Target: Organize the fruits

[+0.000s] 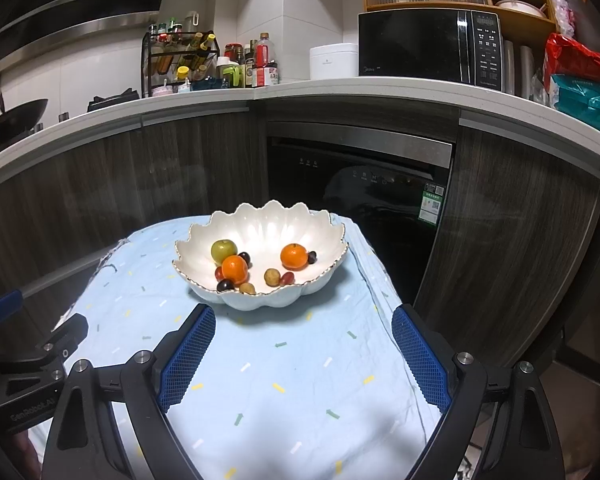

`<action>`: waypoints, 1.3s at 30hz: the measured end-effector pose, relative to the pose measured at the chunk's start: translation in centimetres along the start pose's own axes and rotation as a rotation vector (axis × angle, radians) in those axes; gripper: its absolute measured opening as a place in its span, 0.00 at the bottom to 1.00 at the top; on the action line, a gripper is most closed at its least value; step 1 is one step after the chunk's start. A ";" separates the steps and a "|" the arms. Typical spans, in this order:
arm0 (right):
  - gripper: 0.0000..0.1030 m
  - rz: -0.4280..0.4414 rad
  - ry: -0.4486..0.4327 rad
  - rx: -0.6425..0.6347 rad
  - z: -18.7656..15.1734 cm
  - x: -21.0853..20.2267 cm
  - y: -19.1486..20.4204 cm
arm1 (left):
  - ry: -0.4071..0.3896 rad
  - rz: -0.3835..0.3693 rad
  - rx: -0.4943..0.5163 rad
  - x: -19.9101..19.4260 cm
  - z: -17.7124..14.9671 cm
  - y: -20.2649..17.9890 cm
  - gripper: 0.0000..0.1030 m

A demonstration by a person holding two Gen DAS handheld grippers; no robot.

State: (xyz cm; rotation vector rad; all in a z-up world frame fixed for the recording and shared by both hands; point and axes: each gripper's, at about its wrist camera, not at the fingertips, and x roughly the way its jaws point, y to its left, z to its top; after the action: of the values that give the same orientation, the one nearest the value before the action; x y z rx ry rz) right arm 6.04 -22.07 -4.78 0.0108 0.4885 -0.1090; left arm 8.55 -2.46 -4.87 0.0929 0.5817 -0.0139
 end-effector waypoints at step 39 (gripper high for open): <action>0.88 0.002 0.007 0.010 -0.1 0.0 0.1 | 0.014 -0.028 0.008 0.0 0.1 -0.2 1.00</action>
State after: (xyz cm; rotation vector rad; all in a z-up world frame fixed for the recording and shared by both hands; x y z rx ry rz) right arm 6.03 -21.94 -4.88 0.0216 0.4949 -0.1096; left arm 8.54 -2.69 -4.81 0.0925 0.5968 -0.0423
